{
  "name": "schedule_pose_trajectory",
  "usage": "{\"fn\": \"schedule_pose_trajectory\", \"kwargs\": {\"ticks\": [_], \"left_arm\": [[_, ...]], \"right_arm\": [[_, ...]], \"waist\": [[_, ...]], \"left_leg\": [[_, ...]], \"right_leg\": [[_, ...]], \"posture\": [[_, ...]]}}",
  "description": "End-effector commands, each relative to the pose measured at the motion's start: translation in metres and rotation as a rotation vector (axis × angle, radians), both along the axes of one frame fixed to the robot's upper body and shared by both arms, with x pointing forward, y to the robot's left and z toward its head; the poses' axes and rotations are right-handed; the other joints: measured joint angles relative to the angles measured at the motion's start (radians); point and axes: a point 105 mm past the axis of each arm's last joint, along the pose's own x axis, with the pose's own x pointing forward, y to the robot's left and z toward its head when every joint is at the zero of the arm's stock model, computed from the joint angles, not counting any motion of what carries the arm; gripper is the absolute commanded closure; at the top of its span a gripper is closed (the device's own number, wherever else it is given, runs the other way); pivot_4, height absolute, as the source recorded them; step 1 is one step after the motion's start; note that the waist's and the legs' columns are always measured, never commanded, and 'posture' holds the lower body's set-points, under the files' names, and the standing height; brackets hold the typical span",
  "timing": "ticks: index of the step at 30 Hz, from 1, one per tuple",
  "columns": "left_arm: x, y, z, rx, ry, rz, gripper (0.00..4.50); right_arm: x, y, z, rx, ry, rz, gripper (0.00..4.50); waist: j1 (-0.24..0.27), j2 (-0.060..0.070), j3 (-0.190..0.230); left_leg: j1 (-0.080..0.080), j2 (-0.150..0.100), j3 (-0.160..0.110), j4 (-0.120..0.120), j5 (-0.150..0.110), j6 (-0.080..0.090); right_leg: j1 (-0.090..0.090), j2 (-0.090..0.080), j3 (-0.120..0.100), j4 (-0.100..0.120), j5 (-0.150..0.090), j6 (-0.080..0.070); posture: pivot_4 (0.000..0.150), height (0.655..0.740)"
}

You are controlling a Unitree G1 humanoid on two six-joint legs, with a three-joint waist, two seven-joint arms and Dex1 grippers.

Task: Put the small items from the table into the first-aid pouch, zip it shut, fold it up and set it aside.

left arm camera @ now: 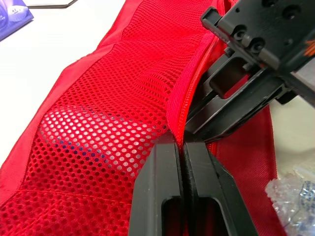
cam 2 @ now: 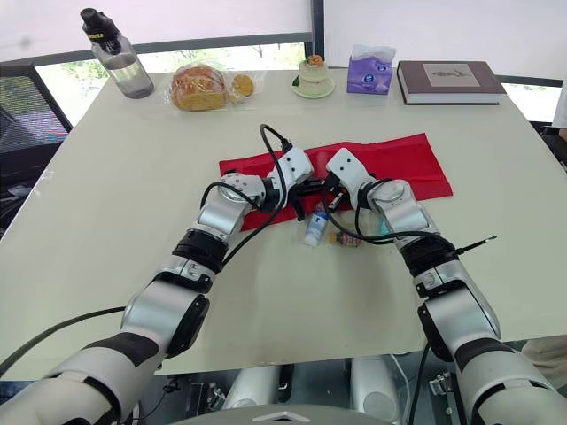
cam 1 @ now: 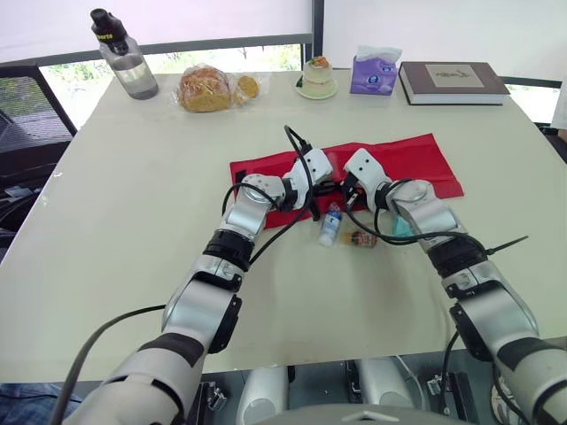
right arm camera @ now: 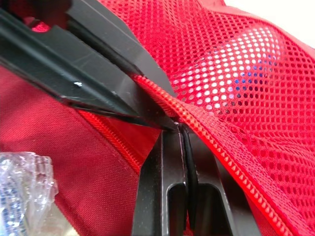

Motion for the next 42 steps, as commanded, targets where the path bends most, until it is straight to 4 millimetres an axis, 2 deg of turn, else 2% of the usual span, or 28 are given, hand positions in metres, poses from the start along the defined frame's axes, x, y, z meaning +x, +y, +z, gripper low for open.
{"fn": "schedule_pose_trajectory", "kwargs": {"ticks": [1, 7, 10, 12, 14, 16, 18, 23, 30, 31, 36, 38, 39, 40, 42], "left_arm": [[0.001, -0.003, 0.014, -0.029, -0.043, -0.01, 4.5], [0.009, 0.008, 0.015, -0.028, -0.053, 0.038, 4.5], [0.012, 0.014, 0.016, -0.026, -0.057, 0.056, 4.5], [0.014, 0.018, 0.016, -0.023, -0.059, 0.067, 4.5], [0.016, 0.025, 0.016, -0.017, -0.061, 0.078, 4.5], [0.017, 0.03, 0.015, -0.011, -0.061, 0.087, 4.5], [0.017, 0.035, 0.013, -0.005, -0.06, 0.092, 4.5], [0.016, 0.037, 0.015, -0.025, -0.054, 0.098, 4.5], [0.016, 0.033, 0.019, -0.044, -0.054, 0.088, 4.5], [0.016, 0.033, 0.019, -0.046, -0.053, 0.088, 4.5], [0.015, 0.033, 0.018, -0.045, -0.05, 0.079, 4.5], [0.014, 0.032, 0.018, -0.043, -0.05, 0.074, 4.5], [0.014, 0.032, 0.018, -0.043, -0.05, 0.072, 4.5], [0.013, 0.03, 0.017, -0.041, -0.051, 0.066, 4.5], [0.012, 0.029, 0.017, -0.038, -0.052, 0.056, 4.5]], "right_arm": [[-0.008, -0.006, 0.028, 0.108, -0.101, 0.048, 4.48], [-0.038, -0.036, 0.047, 0.225, -0.106, 0.062, 4.48], [-0.054, -0.043, 0.051, 0.246, -0.09, 0.097, 3.76], [-0.062, -0.047, 0.053, 0.263, -0.072, 0.116, 2.68], [-0.076, -0.051, 0.058, 0.282, -0.076, 0.167, 1.85], [-0.086, -0.056, 0.06, 0.291, -0.075, 0.195, 0.81], [-0.086, -0.065, 0.061, 0.276, -0.087, 0.172, 0.03], [-0.082, -0.074, 0.054, 0.233, -0.085, 0.131, 0.03], [-0.067, -0.052, 0.04, 0.272, 0.02, 0.085, 0.03], [-0.064, -0.05, 0.037, 0.268, 0.031, 0.071, 0.55], [-0.046, -0.045, 0.024, 0.218, 0.043, -0.008, 2.33], [-0.04, -0.042, 0.022, 0.218, 0.044, -0.029, 3.32], [-0.036, -0.04, 0.021, 0.213, 0.039, -0.034, 3.65], [-0.033, -0.037, 0.02, 0.206, 0.038, -0.035, 4.33], [-0.027, -0.028, 0.017, 0.2, 0.033, -0.029, 4.43]], "waist": [[0.002, 0.0, 0.0], [0.004, 0.0, 0.0], [0.0, 0.0, 0.0], [-0.002, 0.0, 0.0], [0.0, 0.0, 0.0], [0.0, 0.0, 0.0], [0.0, 0.0, 0.0], [0.001, 0.0, 0.0], [0.001, 0.0, 0.0], [0.002, 0.0, 0.0], [0.004, 0.0, 0.0], [0.004, 0.0, 0.0], [0.003, 0.0, 0.0], [0.003, 0.0, 0.0], [0.002, 0.0, 0.0]], "left_leg": [[0.0, 0.0, 0.0, 0.0, 0.0, 0.0], [0.0, 0.0, 0.0, 0.0, 0.0, 0.0], [0.001, 0.0, 0.0, 0.0, 0.0, 0.0], [0.001, 0.0, 0.0, 0.0, 0.0, 0.0], [0.001, 0.0, -0.001, 0.0, 0.0, 0.0], [0.001, 0.0, 0.0, 0.0, 0.0, 0.0], [0.0, 0.0, 0.0, 0.0, 0.0, 0.0], [0.001, 0.0, 0.0, 0.0, 0.0, 0.0], [0.001, 0.0, 0.0, 0.0, 0.0, 0.0], [0.001, 0.0, 0.0, 0.0, 0.0, 0.0], [0.0, 0.0, 0.0, 0.0, 0.0, 0.0], [0.0, 0.0, 0.0, 0.0, 0.0, 0.0], [0.0, 0.0, 0.0, 0.0, 0.0, 0.0], [0.0, 0.0, 0.0, 0.0, 0.0, 0.0], [0.0, 0.0, 0.0, 0.0, 0.0, 0.0]], "right_leg": [[0.0, 0.0, 0.0, 0.0, 0.0, 0.0], [0.0, 0.0, 0.0, 0.0, 0.0, 0.0], [0.0, 0.0, 0.001, 0.0, 0.0, 0.0], [0.0, 0.001, 0.0, 0.001, 0.0, 0.0], [0.0, 0.001, 0.0, 0.001, 0.0, 0.0], [0.0, 0.001, 0.0, 0.001, 0.0, 0.0], [0.0, 0.0, 0.001, 0.0, 0.0, 0.0], [0.0, 0.0, 0.001, 0.0, 0.0, 0.0], [0.0, 0.0, 0.001, 0.0, 0.0, 0.0], [0.0, 0.0, 0.0, 0.0, 0.0, 0.0], [0.0, 0.0, 0.0, 0.0, 0.0, 0.0], [0.0, 0.0, 0.001, 0.0, 0.0, 0.0], [0.0, 0.0, 0.0, 0.0, 0.0, 0.0], [0.0, 0.0, 0.0, 0.0, 0.0, 0.0], [0.0, 0.0, 0.0, 0.0, 0.0, 0.0]], "posture": [[0.15, 0.74], [0.15, 0.74], [0.15, 0.74], [0.15, 0.74], [0.15, 0.74], [0.15, 0.74], [0.15, 0.74], [0.15, 0.74], [0.15, 0.74], [0.15, 0.74], [0.15, 0.74], [0.15, 0.74], [0.15, 0.74], [0.15, 0.74], [0.15, 0.74]]}}
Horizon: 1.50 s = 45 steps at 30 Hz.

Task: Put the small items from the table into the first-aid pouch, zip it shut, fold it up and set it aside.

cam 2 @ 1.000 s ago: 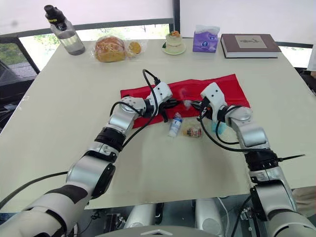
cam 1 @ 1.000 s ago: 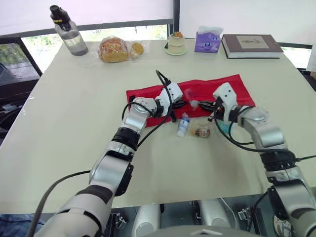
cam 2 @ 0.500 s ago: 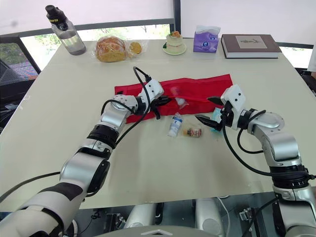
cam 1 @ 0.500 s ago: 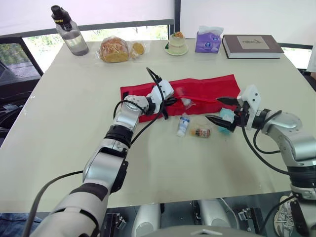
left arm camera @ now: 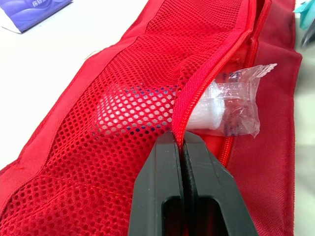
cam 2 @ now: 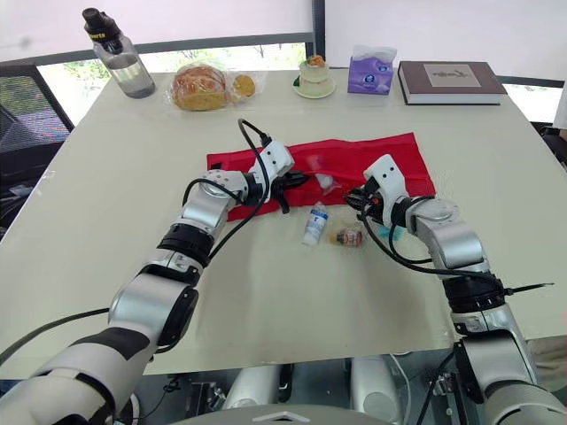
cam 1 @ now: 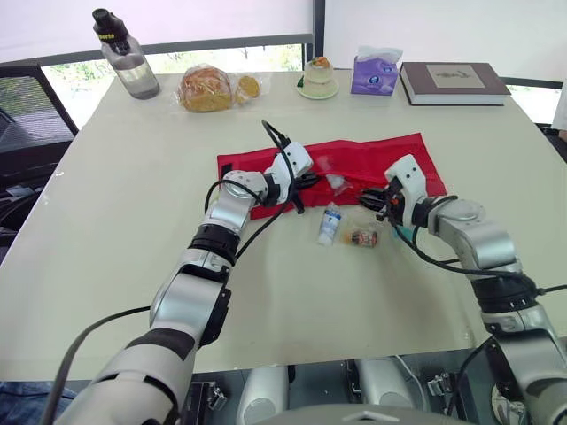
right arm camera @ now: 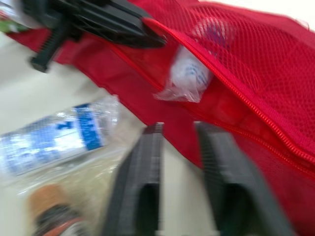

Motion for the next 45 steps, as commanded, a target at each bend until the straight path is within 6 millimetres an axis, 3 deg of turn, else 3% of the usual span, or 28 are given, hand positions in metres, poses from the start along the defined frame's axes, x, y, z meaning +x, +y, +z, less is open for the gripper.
{"fn": "schedule_pose_trajectory", "kwargs": {"ticks": [1, 6, 15, 20, 26, 32, 38, 44, 45], "left_arm": [[-0.002, -0.007, 0.013, -0.023, -0.048, -0.032, 4.5], [-0.004, -0.01, 0.013, -0.021, -0.049, -0.047, 4.5], [-0.007, -0.012, 0.012, -0.018, -0.051, -0.065, 4.5], [-0.008, -0.013, 0.012, -0.017, -0.051, -0.07, 4.5], [-0.008, -0.012, 0.011, -0.013, -0.053, -0.068, 4.5], [-0.005, -0.006, 0.01, -0.01, -0.054, -0.045, 4.5], [-0.003, -0.004, 0.01, -0.017, -0.055, -0.029, 4.5], [-0.002, -0.001, 0.008, -0.025, -0.053, -0.011, 4.5], [-0.002, 0.0, 0.008, -0.027, -0.054, -0.007, 4.5]], "right_arm": [[0.011, 0.015, 0.011, 0.0, -0.067, 0.014, 4.43], [0.027, 0.036, 0.017, 0.02, -0.1, 0.021, 4.43], [0.047, 0.056, 0.015, -0.002, -0.135, 0.008, 4.43], [0.051, 0.074, 0.009, -0.013, -0.149, 0.022, 4.43], [0.05, 0.077, 0.012, 0.015, -0.17, 0.029, 4.43], [0.03, 0.062, 0.019, 0.024, -0.21, 0.104, 4.43], [-0.005, 0.04, 0.036, 0.069, -0.24, 0.216, 4.43], [-0.045, -0.002, 0.056, 0.088, -0.25, 0.293, 4.43], [-0.051, -0.014, 0.062, 0.096, -0.248, 0.287, 4.06]], "waist": [[-0.001, 0.0, 0.0], [-0.002, 0.0, 0.0], [-0.003, 0.0, 0.0], [-0.004, 0.0, 0.0], [-0.004, 0.0, 0.0], [-0.003, 0.0, 0.0], [-0.003, 0.0, 0.0], [0.0, 0.0, 0.0], [0.002, 0.0, 0.0]], "left_leg": [[0.0, 0.0, 0.0, 0.0, 0.0, 0.0], [0.0, 0.0, 0.0, 0.0, 0.0, 0.0], [0.0, 0.0, 0.0, 0.0, 0.0, 0.0], [0.0, 0.0, 0.0, -0.001, 0.0, 0.0], [0.0, 0.0, 0.0, -0.001, 0.0, 0.0], [0.0, 0.0, 0.0, -0.001, 0.0, 0.0], [0.0, 0.0, 0.0, 0.0, 0.0, 0.0], [0.0, 0.0, 0.0, 0.0, 0.0, 0.0], [0.0, 0.0, 0.0, 0.0, 0.0, 0.0]], "right_leg": [[0.0, 0.0, 0.0, 0.0, 0.0, 0.0], [0.0, 0.0, 0.0, 0.0, 0.0, 0.0], [0.0, 0.0, 0.0, 0.0, 0.0, 0.0], [0.0, 0.0, 0.0, 0.0, 0.0, 0.0], [0.0, 0.0, 0.0, 0.0, 0.0, 0.0], [0.0, 0.0, 0.0, 0.0, 0.0, 0.0], [0.0, 0.0, 0.0, 0.0, 0.0, 0.0], [0.0, 0.0, 0.0, 0.0, 0.0, 0.0], [0.0, 0.0, 0.0, 0.0, 0.0, 0.0]], "posture": [[0.15, 0.74], [0.15, 0.74], [0.15, 0.74], [0.15, 0.74], [0.15, 0.74], [0.15, 0.74], [0.15, 0.74], [0.15, 0.74], [0.15, 0.74]]}}
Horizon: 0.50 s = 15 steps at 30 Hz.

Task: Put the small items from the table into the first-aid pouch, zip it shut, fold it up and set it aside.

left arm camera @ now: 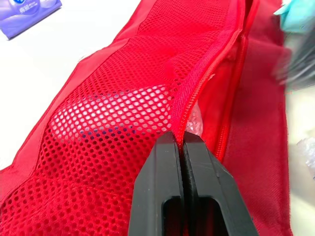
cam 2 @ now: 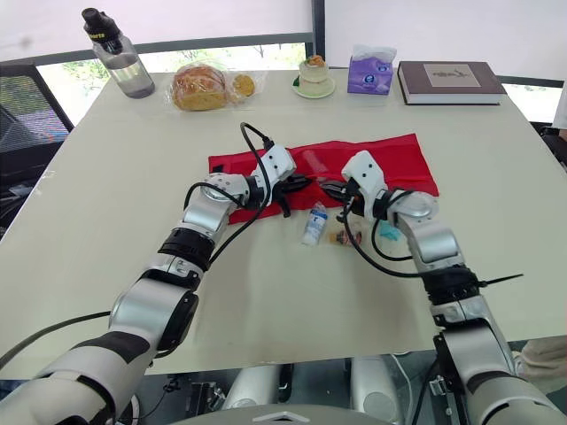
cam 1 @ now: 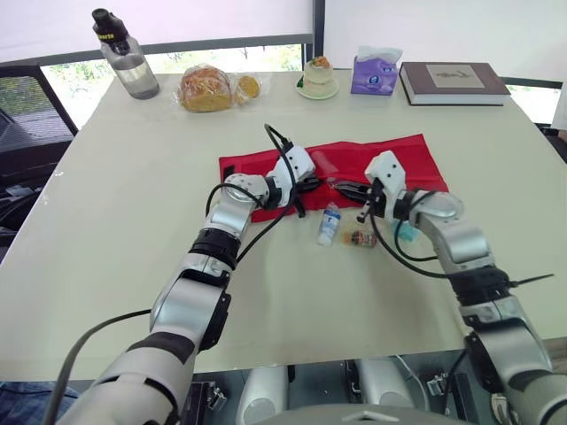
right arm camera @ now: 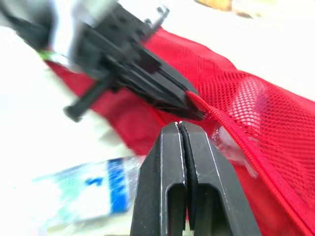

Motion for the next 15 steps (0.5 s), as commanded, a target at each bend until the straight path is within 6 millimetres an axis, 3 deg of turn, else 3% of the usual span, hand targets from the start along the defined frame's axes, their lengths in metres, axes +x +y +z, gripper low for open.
{"fn": "schedule_pose_trajectory", "kwargs": {"ticks": [1, 2, 5, 6, 7, 11, 15], "left_arm": [[0.003, 0.006, 0.013, -0.025, -0.048, 0.016, 4.5], [0.003, 0.008, 0.012, -0.025, -0.047, 0.02, 4.5], [0.003, 0.013, 0.01, -0.022, -0.044, 0.027, 4.5], [0.003, 0.015, 0.01, -0.02, -0.042, 0.029, 4.5], [0.003, 0.016, 0.009, -0.018, -0.041, 0.031, 4.5], [0.004, 0.018, 0.008, -0.009, -0.035, 0.031, 4.5], [0.003, 0.019, 0.005, 0.002, -0.029, 0.024, 4.5]], "right_arm": [[-0.024, -0.031, 0.031, 0.037, -0.044, 0.023, 3.91], [-0.031, -0.041, 0.035, 0.031, -0.041, 0.021, 3.8], [-0.05, -0.065, 0.044, 0.002, -0.023, 0.029, 2.64], [-0.058, -0.074, 0.05, -0.002, -0.016, 0.035, 2.07], [-0.065, -0.081, 0.054, -0.005, -0.012, 0.04, 1.95], [-0.089, -0.103, 0.066, -0.032, 0.013, 0.074, 0.09], [-0.099, -0.12, 0.079, -0.049, 0.018, 0.059, 0.09]], "waist": [[0.003, 0.0, 0.0], [0.002, 0.0, 0.0], [0.003, 0.0, 0.0], [0.003, 0.0, 0.0], [0.003, 0.0, 0.0], [0.001, 0.0, 0.0], [0.001, 0.0, 0.0]], "left_leg": [[-0.001, 0.0, -0.001, 0.0, 0.0, 0.0], [0.0, 0.0, -0.001, 0.0, 0.0, 0.0], [0.0, 0.0, 0.0, 0.0, 0.0, 0.0], [0.0, 0.0, 0.0, 0.0, 0.0, 0.0], [0.0, 0.0, 0.0, 0.0, 0.0, 0.0], [0.001, 0.0, 0.0, 0.0, 0.0, 0.0], [0.001, 0.0, 0.001, 0.0, 0.0, 0.0]], "right_leg": [[0.0, 0.0, -0.001, 0.0, 0.0, 0.0], [0.0, 0.0, -0.001, 0.0, 0.0, 0.0], [0.001, 0.0, 0.0, -0.001, 0.0, 0.0], [0.001, 0.0, 0.0, -0.001, 0.0, 0.0], [0.001, 0.0, 0.0, -0.001, 0.0, 0.0], [0.001, 0.0, 0.0, 0.0, 0.0, 0.0], [0.002, 0.0, 0.001, -0.001, 0.0, 0.0]], "posture": [[0.15, 0.74], [0.15, 0.74], [0.15, 0.74], [0.15, 0.74], [0.15, 0.74], [0.15, 0.74], [0.15, 0.74]]}}
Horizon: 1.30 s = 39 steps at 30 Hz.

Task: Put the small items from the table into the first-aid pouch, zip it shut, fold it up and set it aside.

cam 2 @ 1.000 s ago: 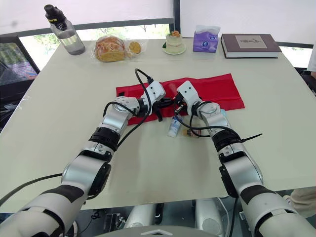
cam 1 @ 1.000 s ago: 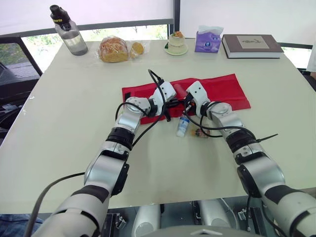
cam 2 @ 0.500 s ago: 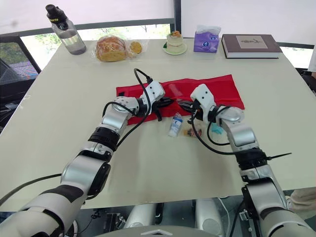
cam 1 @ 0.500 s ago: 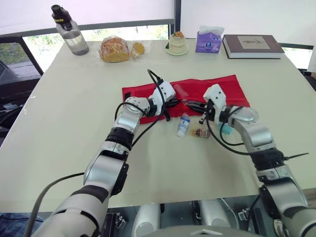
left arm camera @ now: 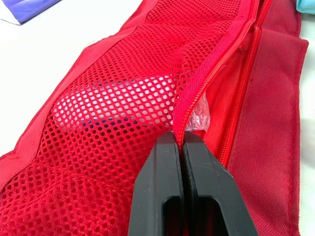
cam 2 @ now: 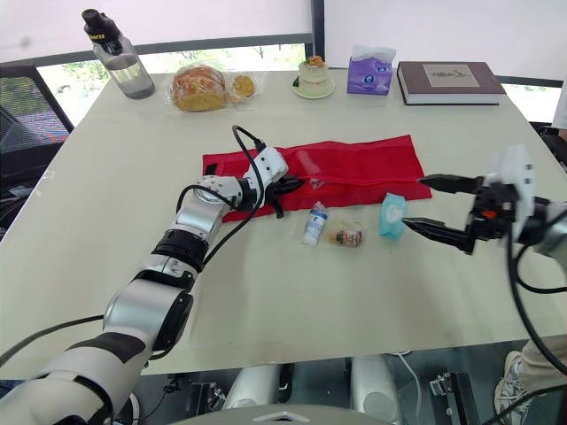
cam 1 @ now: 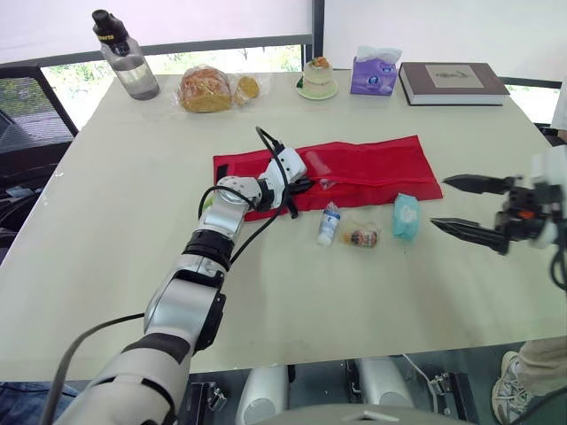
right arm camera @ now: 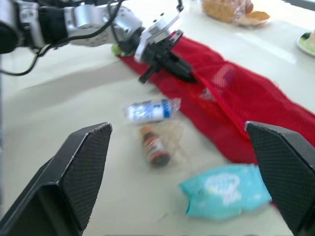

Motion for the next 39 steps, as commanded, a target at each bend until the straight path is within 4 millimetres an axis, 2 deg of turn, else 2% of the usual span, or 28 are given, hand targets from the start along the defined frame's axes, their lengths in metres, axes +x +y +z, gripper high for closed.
{"fn": "schedule_pose_trajectory", "kwargs": {"ticks": [1, 7, 12, 17, 20, 23, 27, 30, 32, 35, 37, 39], "left_arm": [[0.002, 0.003, 0.009, -0.011, -0.033, -0.004, 4.5], [0.004, 0.003, 0.01, -0.01, -0.033, -0.004, 4.5], [0.004, 0.003, 0.009, -0.007, -0.033, -0.003, 4.5], [0.003, 0.002, 0.008, -0.007, -0.034, -0.008, 4.5], [0.003, 0.002, 0.008, -0.003, -0.033, -0.011, 4.5], [0.003, 0.002, 0.008, -0.003, -0.03, -0.008, 4.5], [0.003, 0.003, 0.005, 0.002, -0.022, -0.007, 4.5], [0.002, 0.004, 0.003, 0.008, -0.018, -0.007, 4.5], [0.001, 0.005, 0.002, 0.01, -0.018, -0.005, 4.5], [0.0, 0.007, 0.002, 0.014, -0.018, -0.002, 4.5], [0.0, 0.007, 0.001, 0.017, -0.017, -0.004, 4.5], [-0.001, 0.006, 0.001, 0.019, -0.016, -0.007, 4.5]], "right_arm": [[-0.013, -0.011, 0.025, -0.015, -0.053, 0.009, 0.09], [-0.021, -0.033, 0.033, -0.078, -0.031, -0.039, 0.09], [-0.022, -0.04, 0.034, -0.103, -0.035, -0.074, 0.09], [-0.017, -0.03, 0.022, -0.099, -0.031, -0.068, 0.09], [-0.005, -0.021, 0.007, -0.162, -0.034, -0.091, 0.09], [0.008, -0.008, -0.009, -0.226, -0.048, -0.067, 0.09], [0.024, 0.017, -0.015, -0.228, -0.093, -0.003, 0.09], [0.036, 0.052, -0.023, -0.213, -0.118, 0.087, 0.09], [0.04, 0.068, -0.026, -0.201, -0.138, 0.124, 0.09], [0.04, 0.109, -0.031, -0.156, -0.171, 0.228, 0.09], [0.044, 0.129, -0.035, -0.157, -0.172, 0.274, 0.09], [0.049, 0.139, -0.043, -0.203, -0.18, 0.304, 0.09]], "waist": [[0.0, 0.0, 0.0], [0.004, 0.0, 0.0], [0.003, 0.0, 0.0], [0.003, 0.0, 0.0], [0.002, 0.0, 0.0], [0.001, 0.0, 0.0], [-0.001, 0.0, 0.0], [-0.002, 0.0, 0.0], [-0.001, 0.0, 0.0], [-0.001, 0.0, 0.0], [-0.002, 0.0, 0.0], [-0.001, 0.0, 0.0]], "left_leg": [[0.0, 0.0, 0.0, 0.0, 0.0, 0.0], [0.0, 0.0, 0.0, 0.0, 0.0, 0.0], [0.0, 0.0, 0.0, 0.0, 0.0, 0.0], [0.0, 0.0, 0.0, 0.0, 0.0, 0.0], [0.0, 0.0, 0.0, 0.0, 0.0, 0.0], [0.0, 0.0, 0.0, 0.0, 0.0, 0.0], [0.0, 0.0, 0.0, 0.001, 0.0, 0.0], [0.0, 0.0, 0.0, 0.001, 0.0, 0.0], [0.0, 0.0, 0.0, 0.001, 0.0, 0.0], [-0.001, 0.0, -0.001, 0.001, 0.0, 0.0], [-0.001, 0.0, 0.0, 0.001, 0.0, 0.0], [-0.001, 0.0, -0.001, 0.001, 0.0, 0.0]], "right_leg": [[0.0, 0.0, 0.0, 0.0, 0.0, 0.0], [0.0, 0.0, 0.0, -0.001, 0.0, 0.0], [0.0, 0.0, 0.0, 0.0, 0.0, 0.0], [0.0, 0.0, 0.0, 0.0, 0.0, 0.0], [0.0, 0.0, 0.0, 0.0, 0.0, 0.0], [0.0, 0.0, 0.0, 0.0, 0.0, 0.0], [0.0, 0.0, 0.0, 0.0, 0.0, 0.0], [0.0, 0.001, 0.0, 0.0, 0.0, 0.0], [0.0, 0.001, 0.0, 0.0, 0.0, 0.0], [0.0, 0.0, -0.001, 0.0, 0.0, 0.0], [0.0, 0.0, 0.0, 0.0, 0.0, 0.0], [0.0, 0.0, -0.001, 0.0, 0.0, 0.0]], "posture": [[0.15, 0.74], [0.15, 0.74], [0.15, 0.74], [0.15, 0.74], [0.15, 0.74], [0.15, 0.74], [0.15, 0.74], [0.15, 0.74], [0.15, 0.74], [0.15, 0.74], [0.15, 0.74], [0.15, 0.74]]}}
